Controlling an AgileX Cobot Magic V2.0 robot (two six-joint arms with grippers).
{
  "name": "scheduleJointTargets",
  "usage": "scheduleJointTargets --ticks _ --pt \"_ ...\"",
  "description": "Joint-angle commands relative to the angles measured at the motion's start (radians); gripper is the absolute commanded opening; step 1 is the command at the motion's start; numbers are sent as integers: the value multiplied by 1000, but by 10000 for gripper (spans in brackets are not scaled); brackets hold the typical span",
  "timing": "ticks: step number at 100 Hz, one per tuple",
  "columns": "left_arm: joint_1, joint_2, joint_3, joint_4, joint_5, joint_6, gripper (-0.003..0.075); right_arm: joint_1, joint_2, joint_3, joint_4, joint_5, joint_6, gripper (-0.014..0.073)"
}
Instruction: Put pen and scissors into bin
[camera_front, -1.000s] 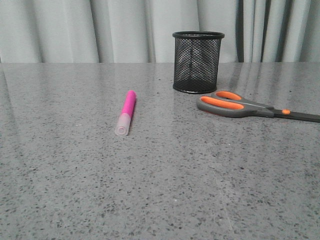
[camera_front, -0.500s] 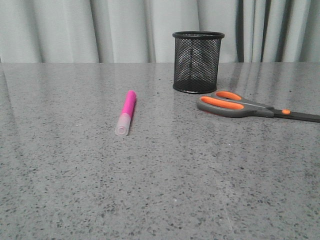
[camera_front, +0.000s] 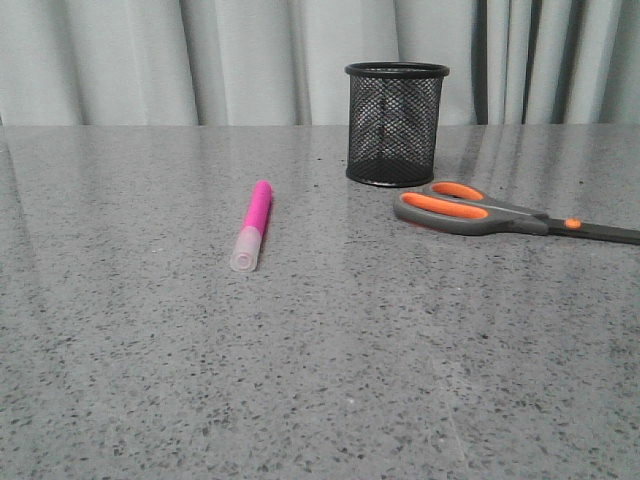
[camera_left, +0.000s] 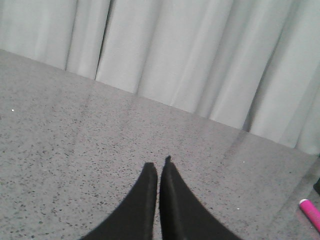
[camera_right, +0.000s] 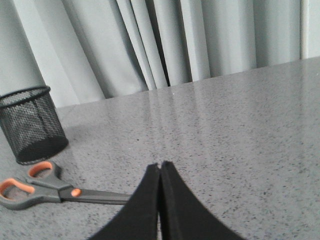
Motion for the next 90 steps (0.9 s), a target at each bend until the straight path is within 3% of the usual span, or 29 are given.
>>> scheduleJointTargets --ticks 1,14,23,38,58,76,90 --pt "1 -33 44 -97 -56 -10 -19 -7 -18 14 78 -94 -10 -58" --pt "1 -33 44 -237 -56 -10 -19 -7 -18 13 244 -97 -10 -58" --pt "1 -33 44 -287 -56 -10 -19 -7 -18 11 282 -97 -10 -58" --pt "1 -33 24 -299 -47 -10 -20 -7 -18 -21 281 -50 -10 -57" --pt "1 8 -79 -282 71 -3 -20 -7 49 -112 227 65 -10 -57" --pt "1 133 -248 -144 214 2 -20 -7 230 -241 149 177 -10 -57" --pt "1 273 -401 -105 347 128 -19 -7 401 -366 90 285 -26 -57"
